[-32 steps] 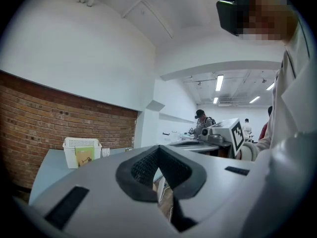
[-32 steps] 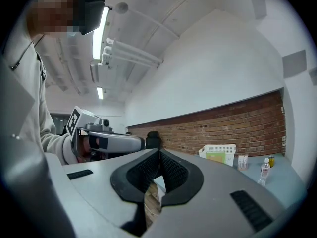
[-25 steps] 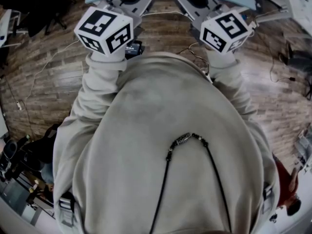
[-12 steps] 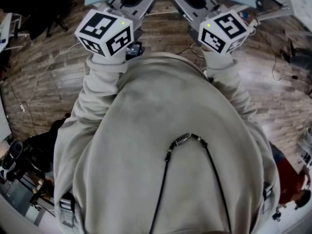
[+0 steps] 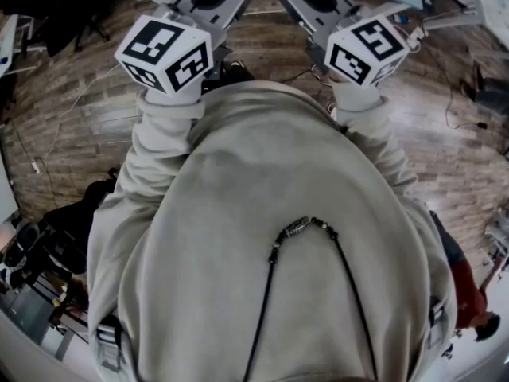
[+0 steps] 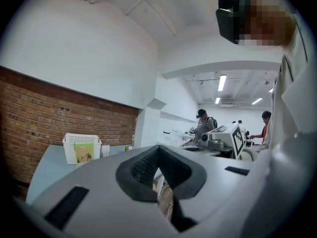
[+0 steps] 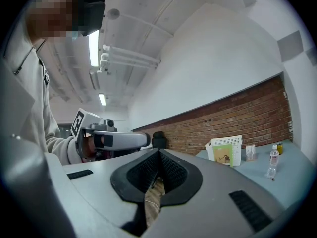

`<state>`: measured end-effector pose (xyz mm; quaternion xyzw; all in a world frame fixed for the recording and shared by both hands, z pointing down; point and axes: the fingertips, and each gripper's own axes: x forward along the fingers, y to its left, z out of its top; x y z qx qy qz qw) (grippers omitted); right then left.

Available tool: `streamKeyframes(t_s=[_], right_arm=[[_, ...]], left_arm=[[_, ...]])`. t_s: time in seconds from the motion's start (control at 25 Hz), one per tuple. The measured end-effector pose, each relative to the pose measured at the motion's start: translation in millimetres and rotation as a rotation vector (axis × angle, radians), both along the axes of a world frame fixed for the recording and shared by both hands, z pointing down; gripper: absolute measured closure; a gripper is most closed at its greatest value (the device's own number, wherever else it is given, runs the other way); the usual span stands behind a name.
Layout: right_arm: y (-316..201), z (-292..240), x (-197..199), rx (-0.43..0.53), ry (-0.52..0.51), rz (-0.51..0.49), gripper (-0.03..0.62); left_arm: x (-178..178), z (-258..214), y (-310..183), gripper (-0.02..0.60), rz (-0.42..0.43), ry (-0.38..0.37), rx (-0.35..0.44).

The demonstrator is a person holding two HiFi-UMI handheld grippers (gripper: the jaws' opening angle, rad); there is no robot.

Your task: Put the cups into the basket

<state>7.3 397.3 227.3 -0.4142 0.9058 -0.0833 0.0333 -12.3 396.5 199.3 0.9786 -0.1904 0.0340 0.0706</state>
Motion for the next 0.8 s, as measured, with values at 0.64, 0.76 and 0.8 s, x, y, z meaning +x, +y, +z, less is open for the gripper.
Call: streamKeyframes(t_s=[0.64, 0.76, 0.8], right_arm=[[-58.5, 35.2, 31.7, -0.099, 0.013, 0.03, 0.582], [-90.3, 40.3, 34.9, -0.121, 0.024, 0.027, 0.583], [-102.4, 41.4, 33.7, -0.129, 0.028, 0.026, 0.583]], left_arm=[[40.9, 13.8, -71.6, 0.584, 0.039, 0.039, -0.043], [40.4, 18.7, -106.4, 0.584, 0.038, 0.048, -0.063], [37.0, 20.2, -118.5, 0.584, 0.037, 0.052, -0.071]])
